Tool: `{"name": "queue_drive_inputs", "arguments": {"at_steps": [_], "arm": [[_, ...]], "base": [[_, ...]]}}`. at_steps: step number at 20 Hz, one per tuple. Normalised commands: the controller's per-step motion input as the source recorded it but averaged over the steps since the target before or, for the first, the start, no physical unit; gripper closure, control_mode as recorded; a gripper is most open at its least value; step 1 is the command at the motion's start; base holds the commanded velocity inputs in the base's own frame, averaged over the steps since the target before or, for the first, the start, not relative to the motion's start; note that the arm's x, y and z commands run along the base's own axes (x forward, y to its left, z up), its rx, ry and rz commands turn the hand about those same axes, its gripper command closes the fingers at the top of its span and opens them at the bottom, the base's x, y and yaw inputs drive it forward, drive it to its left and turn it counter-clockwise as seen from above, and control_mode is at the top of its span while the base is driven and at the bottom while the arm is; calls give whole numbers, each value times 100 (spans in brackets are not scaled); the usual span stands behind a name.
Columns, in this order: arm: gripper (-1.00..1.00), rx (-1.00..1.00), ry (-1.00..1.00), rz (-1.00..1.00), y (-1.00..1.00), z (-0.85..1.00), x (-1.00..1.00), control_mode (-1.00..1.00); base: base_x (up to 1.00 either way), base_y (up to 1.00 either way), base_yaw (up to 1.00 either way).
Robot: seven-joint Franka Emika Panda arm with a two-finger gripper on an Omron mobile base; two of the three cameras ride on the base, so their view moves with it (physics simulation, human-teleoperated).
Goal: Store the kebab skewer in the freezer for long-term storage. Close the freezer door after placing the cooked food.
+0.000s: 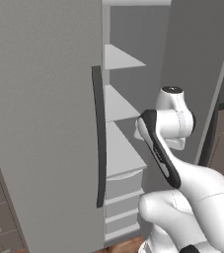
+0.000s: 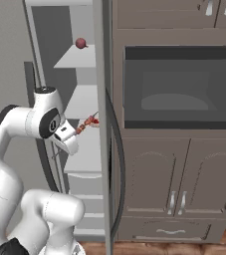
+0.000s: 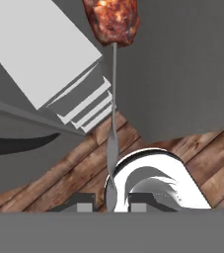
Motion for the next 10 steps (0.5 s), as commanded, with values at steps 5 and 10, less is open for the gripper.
{"name": "queue_drive_inputs", "arguments": {"at_steps": [5, 10], "arm": [[100, 0, 0, 22, 1, 0, 60, -100], [100, 0, -5, 32, 0, -2, 70, -100]], "base": [[0, 0, 0], [0, 0, 0]]}}
